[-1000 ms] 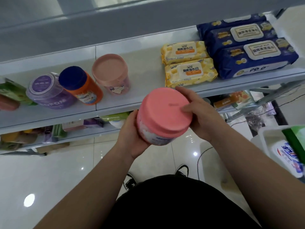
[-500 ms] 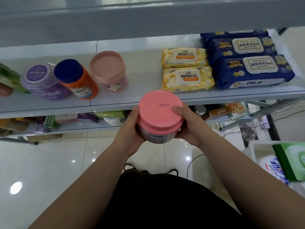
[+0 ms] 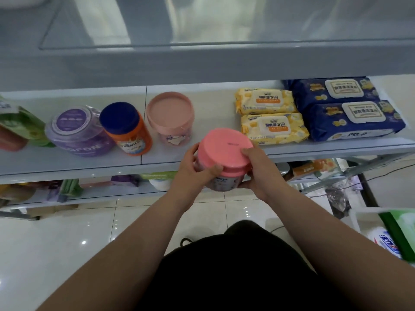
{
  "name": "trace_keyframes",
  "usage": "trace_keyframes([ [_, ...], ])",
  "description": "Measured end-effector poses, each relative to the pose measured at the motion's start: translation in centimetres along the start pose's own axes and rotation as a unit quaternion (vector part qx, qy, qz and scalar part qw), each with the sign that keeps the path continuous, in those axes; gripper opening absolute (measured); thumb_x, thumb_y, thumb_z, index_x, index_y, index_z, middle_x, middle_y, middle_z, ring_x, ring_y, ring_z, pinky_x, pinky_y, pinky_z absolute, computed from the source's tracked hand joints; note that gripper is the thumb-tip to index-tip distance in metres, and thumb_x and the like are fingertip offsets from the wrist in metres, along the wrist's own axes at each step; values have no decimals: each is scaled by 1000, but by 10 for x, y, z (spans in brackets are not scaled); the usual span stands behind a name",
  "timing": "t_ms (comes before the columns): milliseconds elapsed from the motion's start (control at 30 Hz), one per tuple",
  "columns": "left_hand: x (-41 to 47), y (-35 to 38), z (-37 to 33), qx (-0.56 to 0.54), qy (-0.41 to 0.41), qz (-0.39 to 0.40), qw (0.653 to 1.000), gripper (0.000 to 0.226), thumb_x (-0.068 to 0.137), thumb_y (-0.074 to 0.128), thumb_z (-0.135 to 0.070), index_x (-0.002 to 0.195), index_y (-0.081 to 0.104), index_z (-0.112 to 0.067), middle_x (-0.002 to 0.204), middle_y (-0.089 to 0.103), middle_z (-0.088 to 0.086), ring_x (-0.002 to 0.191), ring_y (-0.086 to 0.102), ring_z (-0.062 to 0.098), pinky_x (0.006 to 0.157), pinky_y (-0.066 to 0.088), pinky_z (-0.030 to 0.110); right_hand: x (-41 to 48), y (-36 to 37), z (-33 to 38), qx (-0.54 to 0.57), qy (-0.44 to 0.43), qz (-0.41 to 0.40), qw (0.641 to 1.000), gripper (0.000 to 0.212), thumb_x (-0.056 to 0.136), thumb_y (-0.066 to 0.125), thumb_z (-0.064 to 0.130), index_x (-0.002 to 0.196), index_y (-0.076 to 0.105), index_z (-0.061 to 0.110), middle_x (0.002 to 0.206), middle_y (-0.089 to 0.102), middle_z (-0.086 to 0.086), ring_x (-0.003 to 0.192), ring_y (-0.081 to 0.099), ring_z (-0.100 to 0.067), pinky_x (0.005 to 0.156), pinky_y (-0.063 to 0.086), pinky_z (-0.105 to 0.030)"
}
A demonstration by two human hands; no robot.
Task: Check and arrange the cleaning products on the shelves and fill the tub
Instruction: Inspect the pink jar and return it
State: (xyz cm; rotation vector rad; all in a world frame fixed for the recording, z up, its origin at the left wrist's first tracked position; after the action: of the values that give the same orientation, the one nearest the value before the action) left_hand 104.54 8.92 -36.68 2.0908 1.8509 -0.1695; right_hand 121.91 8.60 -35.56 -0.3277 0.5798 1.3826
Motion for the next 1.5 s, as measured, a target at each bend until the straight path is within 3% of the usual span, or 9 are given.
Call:
trace_keyframes([
  [167, 14, -21, -4, 122, 13, 12, 992, 99, 60, 87, -53, 147, 43, -36, 134, 62, -15, 119, 60, 3, 102, 54, 43, 13, 13, 15, -35, -33, -13, 999, 34, 103, 49, 18, 121, 62, 44, 122, 55, 3, 110, 58, -30, 64, 61, -51],
  [300, 28, -26, -6, 159, 21, 2, 987, 86, 66, 87, -48, 143, 50, -37, 124, 67, -18, 118, 63, 7, 99, 56, 40, 31, 13, 23, -98, -44, -30, 994, 37, 103, 52, 19, 132, 59, 40, 117, 53, 9, 107, 57, -27, 80, 61, -62],
  [600, 45, -31, -8, 237, -2, -33, 971, 53, 86, 79, -20, 129, 53, -36, 104, 65, -19, 82, 61, 0, 60, 47, 7, 58, 20, 33, -206, -59, -43, 976, 43, 102, 50, 22, 142, 54, 36, 116, 55, 5, 104, 56, -22, 75, 63, -57],
  [933, 55, -27, -15, 312, -23, -34, 949, 57, 80, 83, -21, 131, 59, -18, 121, 66, -4, 110, 66, 18, 93, 54, 36, 66, 18, 40, -263, -91, -52, 959, 44, 103, 50, 18, 145, 50, 31, 108, 54, 14, 112, 55, -26, 92, 58, -56],
  [1033, 50, -22, -19, 356, -2, -9, 934, 58, 83, 78, -29, 135, 53, -20, 130, 59, 0, 112, 65, 17, 96, 56, 41, 61, 21, 41, -385, -135, -15, 913, 55, 104, 50, 21, 156, 33, 26, 128, 46, 6, 119, 51, -24, 99, 53, -45],
  [1133, 33, -19, -28, 470, 61, 4, 881, 67, 88, 72, -30, 145, 40, -17, 143, 41, 5, 122, 54, 23, 100, 49, 40, 42, 29, 37, -548, -245, 40, 799, 62, 102, 56, 29, 158, 29, 24, 160, 29, -13, 146, 32, -39, 110, 42, -51],
  [1267, 9, 10, -32, 652, 241, 49, 717, 70, 81, 73, -19, 142, 42, -6, 142, 46, 23, 130, 49, 45, 92, 56, 56, 17, 31, 25, -644, -368, 31, 669, 50, 94, 64, 29, 141, 55, 14, 151, 40, -26, 147, 30, -51, 108, 42, -63],
  [1400, 15, 15, -21, 716, 219, 92, 657, 70, 75, 71, -14, 140, 48, -2, 141, 50, 26, 137, 44, 51, 89, 57, 58, 14, 33, 33, -634, -444, -1, 633, 49, 84, 59, 28, 128, 64, 8, 128, 61, -19, 131, 49, -44, 121, 28, -45],
  [1500, 20, 21, -23, 731, 207, 104, 642, 74, 86, 62, -17, 153, 35, 0, 156, 36, 26, 149, 27, 46, 112, 41, 57, 17, 37, 45, -635, -459, -15, 622, 52, 80, 59, 30, 125, 68, 6, 125, 65, -18, 126, 48, -35, 125, 15, -34],
])
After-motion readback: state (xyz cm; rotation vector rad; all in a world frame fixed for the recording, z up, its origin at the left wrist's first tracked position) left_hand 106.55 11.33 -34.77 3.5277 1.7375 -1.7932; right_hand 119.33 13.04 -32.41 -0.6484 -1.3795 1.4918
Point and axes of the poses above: each hand's wrist, its own x-axis towards the middle knuckle, its own y-axis out of the palm, z = x × y, the point moved 8 cm from there along x, towards the middle knuckle
